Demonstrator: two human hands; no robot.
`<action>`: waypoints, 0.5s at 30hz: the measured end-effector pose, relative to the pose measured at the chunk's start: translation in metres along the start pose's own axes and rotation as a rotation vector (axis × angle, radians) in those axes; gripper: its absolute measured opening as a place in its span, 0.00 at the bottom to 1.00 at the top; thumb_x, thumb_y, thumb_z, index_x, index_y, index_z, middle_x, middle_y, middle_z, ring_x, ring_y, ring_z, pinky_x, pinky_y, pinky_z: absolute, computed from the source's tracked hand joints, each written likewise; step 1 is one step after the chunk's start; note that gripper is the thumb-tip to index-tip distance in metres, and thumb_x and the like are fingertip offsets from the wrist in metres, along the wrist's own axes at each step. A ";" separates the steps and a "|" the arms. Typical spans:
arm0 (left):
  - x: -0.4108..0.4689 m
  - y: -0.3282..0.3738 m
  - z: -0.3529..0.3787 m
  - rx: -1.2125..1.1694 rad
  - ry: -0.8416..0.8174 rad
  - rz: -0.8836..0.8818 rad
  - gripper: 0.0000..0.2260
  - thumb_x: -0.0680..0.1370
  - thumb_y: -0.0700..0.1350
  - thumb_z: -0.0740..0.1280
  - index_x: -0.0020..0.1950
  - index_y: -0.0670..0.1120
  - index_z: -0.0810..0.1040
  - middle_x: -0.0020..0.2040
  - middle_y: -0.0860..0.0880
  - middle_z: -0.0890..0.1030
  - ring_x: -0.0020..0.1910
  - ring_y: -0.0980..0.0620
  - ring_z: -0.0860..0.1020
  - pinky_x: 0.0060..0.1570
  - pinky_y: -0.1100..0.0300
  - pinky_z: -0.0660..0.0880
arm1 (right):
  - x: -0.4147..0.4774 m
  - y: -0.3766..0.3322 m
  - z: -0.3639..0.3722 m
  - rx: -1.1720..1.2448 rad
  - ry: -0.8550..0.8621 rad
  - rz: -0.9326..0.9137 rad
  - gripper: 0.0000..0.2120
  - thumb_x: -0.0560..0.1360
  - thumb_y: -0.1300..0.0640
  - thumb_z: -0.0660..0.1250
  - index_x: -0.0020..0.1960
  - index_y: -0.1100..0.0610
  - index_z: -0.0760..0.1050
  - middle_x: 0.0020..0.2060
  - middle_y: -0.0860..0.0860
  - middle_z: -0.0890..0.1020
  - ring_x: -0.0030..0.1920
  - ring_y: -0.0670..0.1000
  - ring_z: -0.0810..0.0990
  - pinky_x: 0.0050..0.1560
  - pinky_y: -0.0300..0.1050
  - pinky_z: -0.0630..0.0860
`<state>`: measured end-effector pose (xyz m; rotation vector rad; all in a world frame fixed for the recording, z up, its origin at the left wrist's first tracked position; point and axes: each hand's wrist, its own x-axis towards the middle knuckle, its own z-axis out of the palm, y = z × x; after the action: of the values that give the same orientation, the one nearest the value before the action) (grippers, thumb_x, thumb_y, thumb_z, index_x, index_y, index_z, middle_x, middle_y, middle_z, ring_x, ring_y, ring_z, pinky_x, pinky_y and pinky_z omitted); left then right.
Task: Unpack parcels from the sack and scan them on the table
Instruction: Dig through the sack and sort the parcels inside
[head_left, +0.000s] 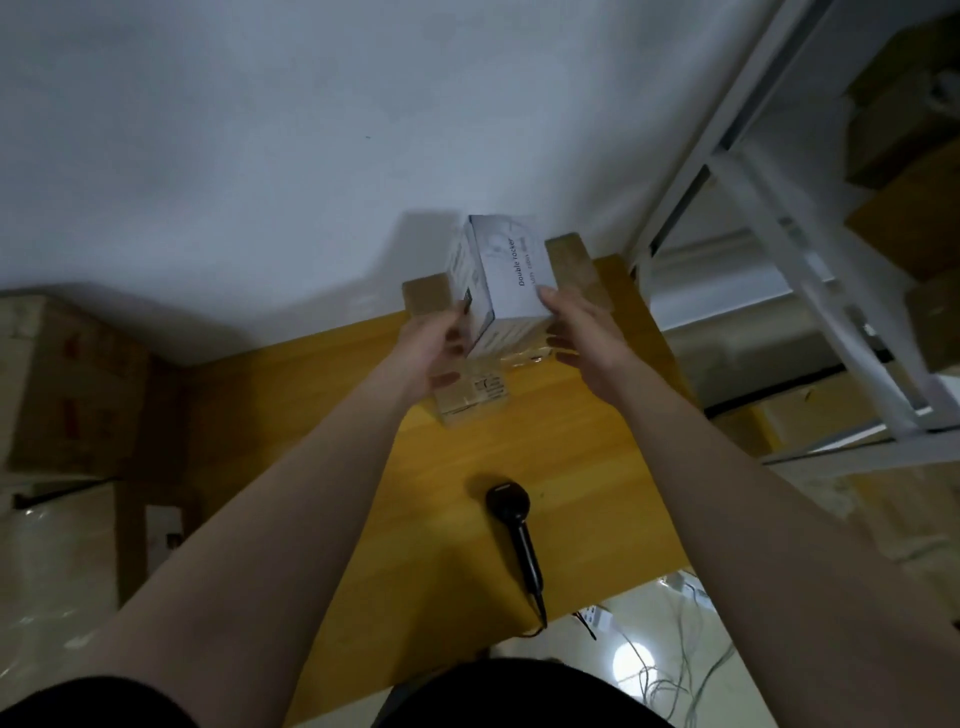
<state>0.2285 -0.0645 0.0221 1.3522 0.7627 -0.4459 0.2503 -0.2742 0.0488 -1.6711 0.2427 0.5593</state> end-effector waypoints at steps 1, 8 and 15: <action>-0.003 -0.008 -0.011 -0.006 -0.007 -0.003 0.21 0.79 0.59 0.71 0.62 0.45 0.80 0.57 0.50 0.85 0.58 0.48 0.82 0.53 0.47 0.80 | -0.003 0.005 0.005 -0.010 0.006 0.016 0.22 0.78 0.35 0.68 0.66 0.46 0.77 0.59 0.49 0.82 0.59 0.53 0.80 0.59 0.52 0.77; -0.029 -0.056 -0.068 -0.129 -0.268 -0.056 0.26 0.77 0.65 0.70 0.71 0.54 0.75 0.65 0.45 0.81 0.64 0.43 0.80 0.62 0.38 0.77 | -0.018 0.045 0.034 0.071 -0.091 0.167 0.18 0.84 0.42 0.60 0.61 0.53 0.79 0.51 0.52 0.82 0.53 0.55 0.81 0.50 0.52 0.77; -0.037 -0.126 -0.109 -0.226 -0.139 -0.155 0.29 0.66 0.60 0.78 0.64 0.53 0.80 0.61 0.49 0.83 0.63 0.48 0.79 0.56 0.43 0.80 | -0.025 0.105 0.050 -0.294 -0.046 0.365 0.13 0.82 0.47 0.64 0.61 0.53 0.80 0.48 0.52 0.87 0.43 0.55 0.83 0.42 0.49 0.78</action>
<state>0.0917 0.0128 -0.0435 1.0452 0.7809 -0.5532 0.1692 -0.2490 -0.0340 -1.9078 0.4549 0.9419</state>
